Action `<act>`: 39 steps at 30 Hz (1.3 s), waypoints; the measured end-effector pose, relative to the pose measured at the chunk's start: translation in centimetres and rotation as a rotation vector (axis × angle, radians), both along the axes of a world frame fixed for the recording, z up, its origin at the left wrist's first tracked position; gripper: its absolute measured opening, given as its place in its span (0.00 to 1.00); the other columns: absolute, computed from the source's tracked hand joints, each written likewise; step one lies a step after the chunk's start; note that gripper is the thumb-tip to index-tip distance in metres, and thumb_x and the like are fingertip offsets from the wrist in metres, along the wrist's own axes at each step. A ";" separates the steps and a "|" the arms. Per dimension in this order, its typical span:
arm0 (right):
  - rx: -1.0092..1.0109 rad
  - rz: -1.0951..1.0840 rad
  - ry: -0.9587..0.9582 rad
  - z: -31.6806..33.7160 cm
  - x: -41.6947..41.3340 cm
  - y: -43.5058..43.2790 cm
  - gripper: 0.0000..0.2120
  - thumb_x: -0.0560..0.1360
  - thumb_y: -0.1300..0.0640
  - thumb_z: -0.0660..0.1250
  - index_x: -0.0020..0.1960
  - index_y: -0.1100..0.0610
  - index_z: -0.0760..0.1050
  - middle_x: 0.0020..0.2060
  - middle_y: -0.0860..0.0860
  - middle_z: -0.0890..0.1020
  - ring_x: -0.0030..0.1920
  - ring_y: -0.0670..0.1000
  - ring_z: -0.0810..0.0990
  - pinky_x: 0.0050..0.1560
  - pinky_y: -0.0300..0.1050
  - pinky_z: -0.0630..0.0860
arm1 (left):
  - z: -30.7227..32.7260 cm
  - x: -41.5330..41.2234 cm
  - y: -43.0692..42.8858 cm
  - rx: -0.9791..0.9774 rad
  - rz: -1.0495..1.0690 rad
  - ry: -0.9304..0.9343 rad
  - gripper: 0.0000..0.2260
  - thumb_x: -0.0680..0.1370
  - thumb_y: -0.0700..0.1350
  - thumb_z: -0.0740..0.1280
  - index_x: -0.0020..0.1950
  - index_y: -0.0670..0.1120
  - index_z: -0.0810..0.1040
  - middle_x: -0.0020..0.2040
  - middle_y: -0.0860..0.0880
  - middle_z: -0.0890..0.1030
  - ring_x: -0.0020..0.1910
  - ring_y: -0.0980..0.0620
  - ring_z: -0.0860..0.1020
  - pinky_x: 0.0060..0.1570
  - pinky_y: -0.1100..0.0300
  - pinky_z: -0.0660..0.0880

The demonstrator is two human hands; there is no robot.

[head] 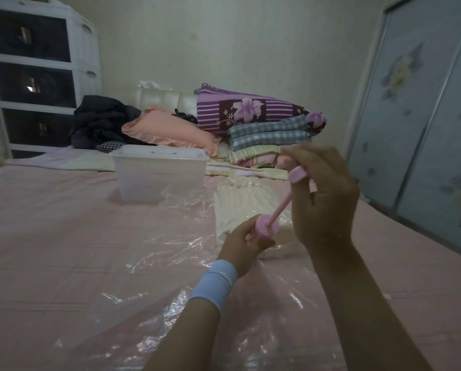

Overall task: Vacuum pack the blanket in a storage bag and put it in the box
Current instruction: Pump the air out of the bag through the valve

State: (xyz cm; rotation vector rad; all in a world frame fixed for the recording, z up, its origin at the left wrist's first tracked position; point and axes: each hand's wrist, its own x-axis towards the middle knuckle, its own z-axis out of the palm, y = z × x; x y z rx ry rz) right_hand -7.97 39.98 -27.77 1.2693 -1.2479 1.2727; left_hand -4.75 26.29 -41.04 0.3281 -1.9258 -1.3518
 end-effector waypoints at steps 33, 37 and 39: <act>-0.017 -0.069 -0.010 -2.0 -1.3 0.0 0.12 0.81 0.66 0.63 0.61 0.68 0.79 0.56 0.61 0.82 0.59 0.55 0.80 0.64 0.37 0.73 | 0.3 0.4 0.8 -0.052 0.006 -0.018 0.20 0.72 0.43 0.75 0.61 0.59 0.77 0.54 0.59 0.81 0.50 0.71 0.76 0.49 0.76 0.70; 0.573 -0.044 -0.142 -6.7 -2.6 -1.6 0.21 0.76 0.63 0.58 0.66 0.59 0.79 0.63 0.56 0.78 0.63 0.55 0.75 0.62 0.56 0.76 | 0.6 0.6 1.2 0.006 -0.007 0.013 0.16 0.75 0.42 0.71 0.58 0.58 0.77 0.50 0.58 0.82 0.48 0.65 0.79 0.49 0.70 0.75; 0.719 0.003 -0.205 -6.6 -2.9 -1.5 0.22 0.73 0.62 0.58 0.64 0.58 0.80 0.62 0.54 0.78 0.62 0.54 0.76 0.62 0.57 0.75 | 0.8 0.8 1.1 -0.014 -0.011 0.000 0.14 0.75 0.42 0.71 0.57 0.57 0.78 0.47 0.58 0.83 0.46 0.66 0.79 0.46 0.71 0.75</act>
